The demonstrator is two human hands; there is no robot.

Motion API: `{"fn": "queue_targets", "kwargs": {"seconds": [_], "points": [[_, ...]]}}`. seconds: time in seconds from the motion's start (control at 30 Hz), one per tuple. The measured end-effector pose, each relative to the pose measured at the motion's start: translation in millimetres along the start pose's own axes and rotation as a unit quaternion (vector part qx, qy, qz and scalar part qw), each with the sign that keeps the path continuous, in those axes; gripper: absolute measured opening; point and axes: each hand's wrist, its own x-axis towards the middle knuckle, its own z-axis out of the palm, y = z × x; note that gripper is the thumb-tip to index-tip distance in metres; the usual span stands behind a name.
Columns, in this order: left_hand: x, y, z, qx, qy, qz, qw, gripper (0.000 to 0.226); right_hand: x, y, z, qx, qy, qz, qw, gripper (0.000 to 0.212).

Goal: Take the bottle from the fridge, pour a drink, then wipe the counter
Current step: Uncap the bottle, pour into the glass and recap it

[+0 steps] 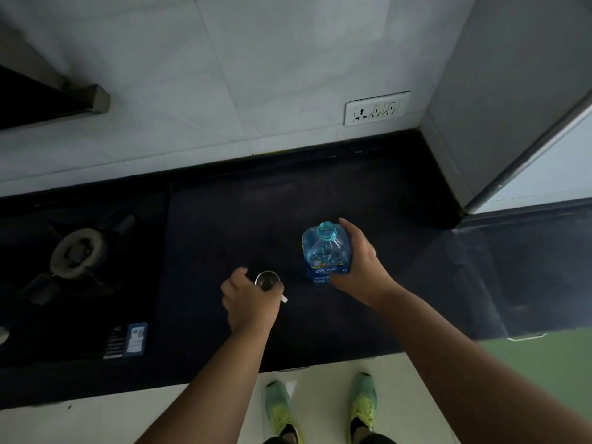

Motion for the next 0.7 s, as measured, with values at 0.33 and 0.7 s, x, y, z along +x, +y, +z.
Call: {"fn": "queue_targets", "kwargs": {"seconds": [0.33, 0.7], "points": [[13.7, -11.1, 23.7, -0.019, -0.108, -0.038, 0.993, 0.105, 6.8, -4.2, 12.3, -0.009, 0.035, -0.001, 0.999, 0.102], [19.4, -34.1, 20.7, -0.041, -0.013, -0.029, 0.999, 0.018, -3.0, 0.9, 22.8, -0.025, 0.058, 0.024, 0.998, 0.101]]}}
